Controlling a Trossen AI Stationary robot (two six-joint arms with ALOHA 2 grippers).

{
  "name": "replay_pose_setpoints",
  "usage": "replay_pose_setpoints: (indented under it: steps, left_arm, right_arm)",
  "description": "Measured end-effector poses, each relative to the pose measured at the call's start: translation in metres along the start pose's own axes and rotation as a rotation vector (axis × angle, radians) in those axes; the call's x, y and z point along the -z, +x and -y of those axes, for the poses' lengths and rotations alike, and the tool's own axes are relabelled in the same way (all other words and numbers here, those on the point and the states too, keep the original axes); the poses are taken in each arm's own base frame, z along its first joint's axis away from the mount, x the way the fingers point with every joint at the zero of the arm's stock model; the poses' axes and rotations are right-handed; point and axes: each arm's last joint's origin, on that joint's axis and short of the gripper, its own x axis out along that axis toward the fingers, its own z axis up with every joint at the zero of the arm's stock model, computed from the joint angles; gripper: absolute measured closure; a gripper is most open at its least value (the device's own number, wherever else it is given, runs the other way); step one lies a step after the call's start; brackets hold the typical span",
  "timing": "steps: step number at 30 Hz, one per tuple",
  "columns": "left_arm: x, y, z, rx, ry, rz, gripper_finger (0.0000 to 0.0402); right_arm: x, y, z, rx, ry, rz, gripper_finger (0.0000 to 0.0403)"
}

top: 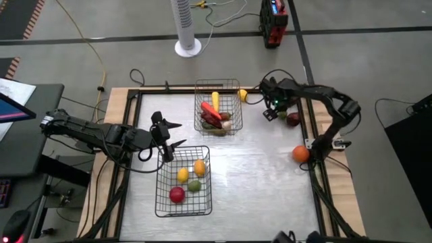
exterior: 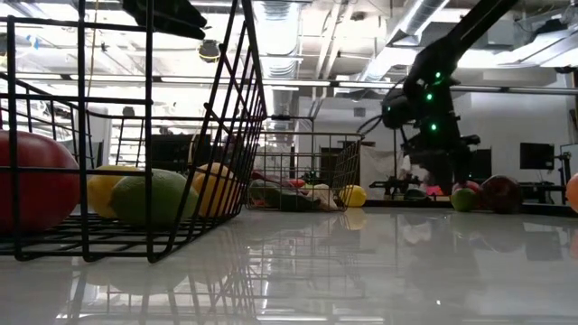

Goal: Sort produce into baskets
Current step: Put the lime into the black wire basket

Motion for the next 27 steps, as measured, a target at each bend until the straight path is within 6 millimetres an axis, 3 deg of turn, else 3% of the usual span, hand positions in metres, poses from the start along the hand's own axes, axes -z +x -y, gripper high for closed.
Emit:
replay_pose_setpoints:
  steps: [7,14,18,22,27]
  left_arm:
    - [0.003,0.000,-0.001,-0.019,0.016,-0.024,0.0127]
    - [0.003,0.000,-0.001,-0.028,0.016,-0.023,0.0127]
    - [0.003,0.000,-0.001,-0.028,0.016,-0.023,0.0127]
    - [0.004,0.000,-0.001,-0.029,0.024,-0.035,0.0127]
    - [0.010,0.000,-0.002,-0.031,0.034,-0.084,0.0127]
  right_arm:
    - [-0.004,0.026,-0.013,0.023,-0.068,-0.115,0.0078]
    - [-0.004,0.026,-0.018,0.043,-0.134,-0.112,0.0122]
    - [0.000,0.016,-0.019,0.042,-0.148,-0.088,0.0150]
    - [0.013,-0.002,-0.024,0.039,-0.171,-0.090,0.0152]
    - [0.045,-0.042,-0.051,-0.114,-0.206,-0.055,0.0150]
